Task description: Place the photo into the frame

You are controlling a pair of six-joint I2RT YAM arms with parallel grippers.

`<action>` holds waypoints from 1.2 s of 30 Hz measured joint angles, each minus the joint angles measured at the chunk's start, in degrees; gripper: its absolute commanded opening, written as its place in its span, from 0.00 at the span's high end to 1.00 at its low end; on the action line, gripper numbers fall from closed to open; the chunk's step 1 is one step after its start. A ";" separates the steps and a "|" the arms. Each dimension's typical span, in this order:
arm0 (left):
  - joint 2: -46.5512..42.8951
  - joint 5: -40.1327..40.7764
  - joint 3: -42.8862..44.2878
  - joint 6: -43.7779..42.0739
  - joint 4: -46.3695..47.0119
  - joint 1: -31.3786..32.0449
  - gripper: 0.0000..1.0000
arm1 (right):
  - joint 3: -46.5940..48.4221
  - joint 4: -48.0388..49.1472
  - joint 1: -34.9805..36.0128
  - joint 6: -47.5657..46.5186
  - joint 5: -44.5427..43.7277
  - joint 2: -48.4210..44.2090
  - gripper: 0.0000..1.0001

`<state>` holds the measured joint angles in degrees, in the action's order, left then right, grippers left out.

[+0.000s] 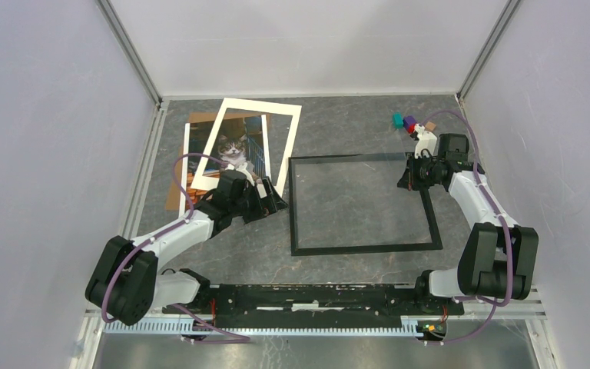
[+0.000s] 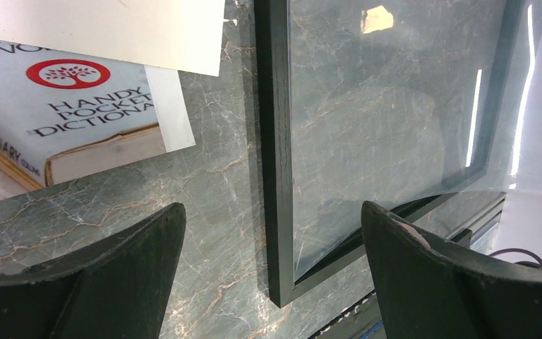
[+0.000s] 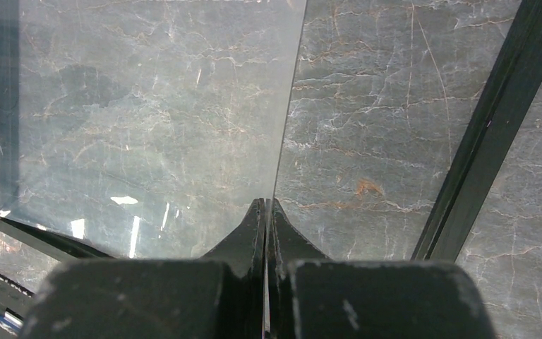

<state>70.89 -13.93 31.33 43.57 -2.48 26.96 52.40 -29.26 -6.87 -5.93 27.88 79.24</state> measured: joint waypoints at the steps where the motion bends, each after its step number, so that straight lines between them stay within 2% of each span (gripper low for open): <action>1: 0.00 -0.04 0.00 0.00 0.00 0.00 0.00 | 0.00 -0.02 0.00 0.00 0.00 0.00 1.00; 36: 1.40 -1.70 0.00 0.00 1.09 -0.59 0.01 | 0.79 -1.29 -0.04 -1.49 -0.98 1.51 1.00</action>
<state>72.29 -15.64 31.33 43.57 -1.39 26.37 53.19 -30.55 -6.92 -7.42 26.89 80.75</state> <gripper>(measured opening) 0.994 0.006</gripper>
